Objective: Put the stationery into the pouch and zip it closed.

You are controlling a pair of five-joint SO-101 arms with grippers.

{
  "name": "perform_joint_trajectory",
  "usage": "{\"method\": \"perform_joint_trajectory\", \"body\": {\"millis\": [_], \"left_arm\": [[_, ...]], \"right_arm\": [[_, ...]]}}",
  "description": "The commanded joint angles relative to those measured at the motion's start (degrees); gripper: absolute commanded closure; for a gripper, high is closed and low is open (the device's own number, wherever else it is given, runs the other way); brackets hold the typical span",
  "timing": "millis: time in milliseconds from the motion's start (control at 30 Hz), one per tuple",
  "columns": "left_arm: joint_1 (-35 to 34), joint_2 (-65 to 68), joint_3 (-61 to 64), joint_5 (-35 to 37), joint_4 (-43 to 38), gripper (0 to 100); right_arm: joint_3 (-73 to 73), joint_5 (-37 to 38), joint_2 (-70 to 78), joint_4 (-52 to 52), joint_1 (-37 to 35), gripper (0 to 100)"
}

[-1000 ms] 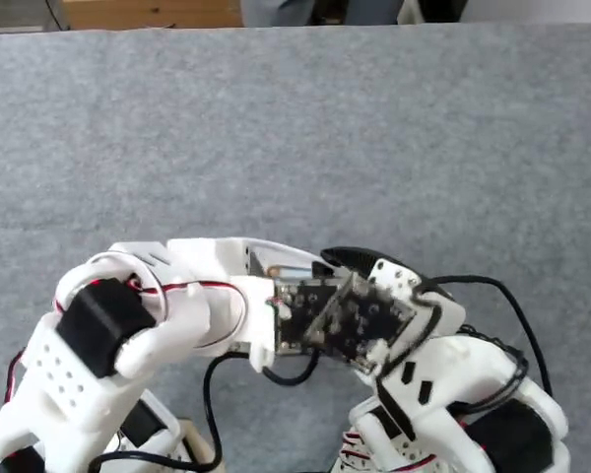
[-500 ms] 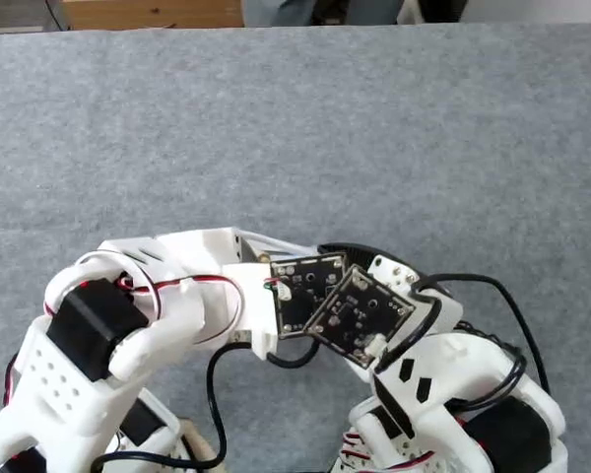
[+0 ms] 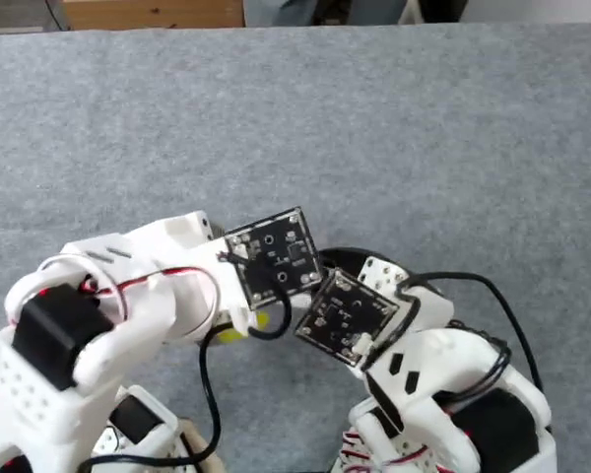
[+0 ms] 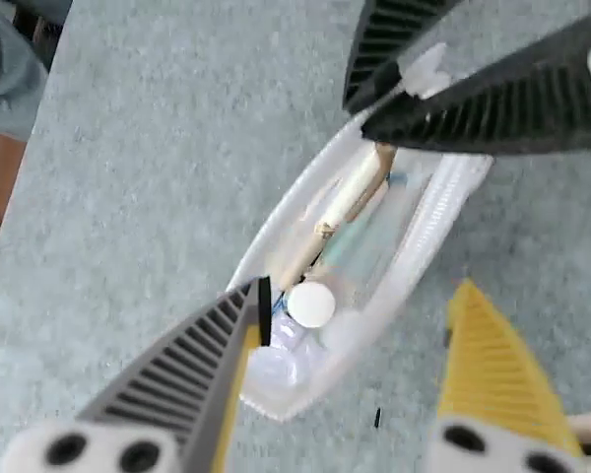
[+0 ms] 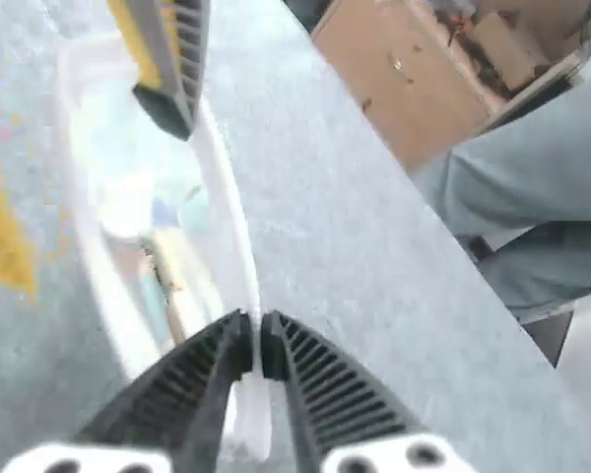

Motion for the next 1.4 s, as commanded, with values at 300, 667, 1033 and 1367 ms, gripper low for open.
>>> {"method": "perform_joint_trajectory", "body": {"millis": [300, 667, 1033, 1367], "left_arm": [[-0.7, -1.0, -9.6, 0.9, -0.1, 79], [-11.5, -9.8, -9.5, 0.9, -0.1, 79], [-11.3, -13.3, 9.6, 1.1, -0.2, 79], [-11.4, -13.3, 10.0, 4.8, -0.2, 79]], "right_arm": [[0.5, -0.4, 0.9, -1.4, 1.3, 98.6], [0.0, -0.3, 0.4, -6.7, 10.9, 98.6], [0.0, -0.4, 0.4, -6.7, 22.7, 98.6], [-15.5, -2.5, -1.0, -6.6, 29.3, 98.6]]}}
